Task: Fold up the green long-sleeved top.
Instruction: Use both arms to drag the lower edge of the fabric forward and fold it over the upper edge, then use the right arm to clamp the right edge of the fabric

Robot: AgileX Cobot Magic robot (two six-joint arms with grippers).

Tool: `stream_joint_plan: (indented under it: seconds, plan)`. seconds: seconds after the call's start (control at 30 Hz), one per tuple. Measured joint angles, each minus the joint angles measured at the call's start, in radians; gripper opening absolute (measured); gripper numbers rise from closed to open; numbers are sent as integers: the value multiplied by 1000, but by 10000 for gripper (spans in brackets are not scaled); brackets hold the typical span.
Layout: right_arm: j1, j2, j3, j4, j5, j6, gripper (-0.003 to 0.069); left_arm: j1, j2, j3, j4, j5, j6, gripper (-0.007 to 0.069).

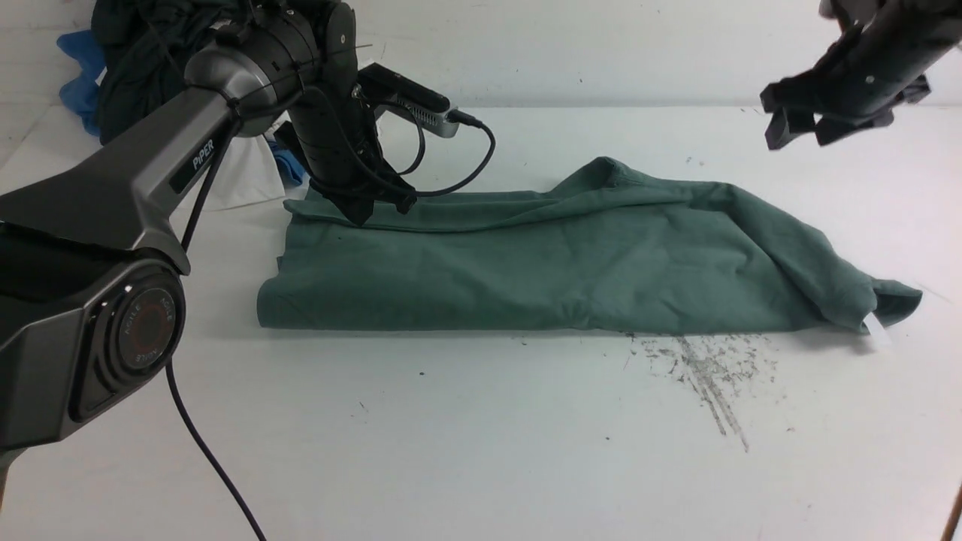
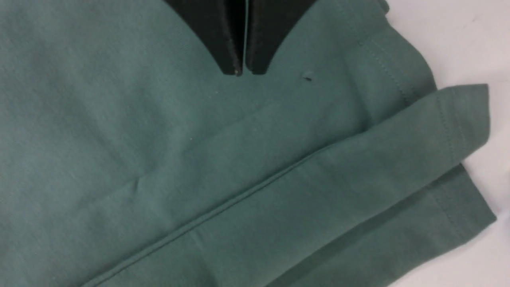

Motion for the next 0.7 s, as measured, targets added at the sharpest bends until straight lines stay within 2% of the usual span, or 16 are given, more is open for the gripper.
stream_joint_plan:
  seconds: [0.1,0.17,0.33,0.5,0.7]
  plan:
    - [20,-88,119,16,1,-24,430,0,0,0,-19,0,10,-8]
    - [58,-149,294,27,2,-52,430,0,0,0,-45,0,17,-8]
    - [137,-154,583,9,-17,-75,430,0,0,0,-87,0,27,-8]
    - [122,-139,671,-132,-108,14,430,0,0,0,-88,0,27,-8]
    - [33,-140,670,-330,-195,129,430,0,0,0,-88,0,29,-8]
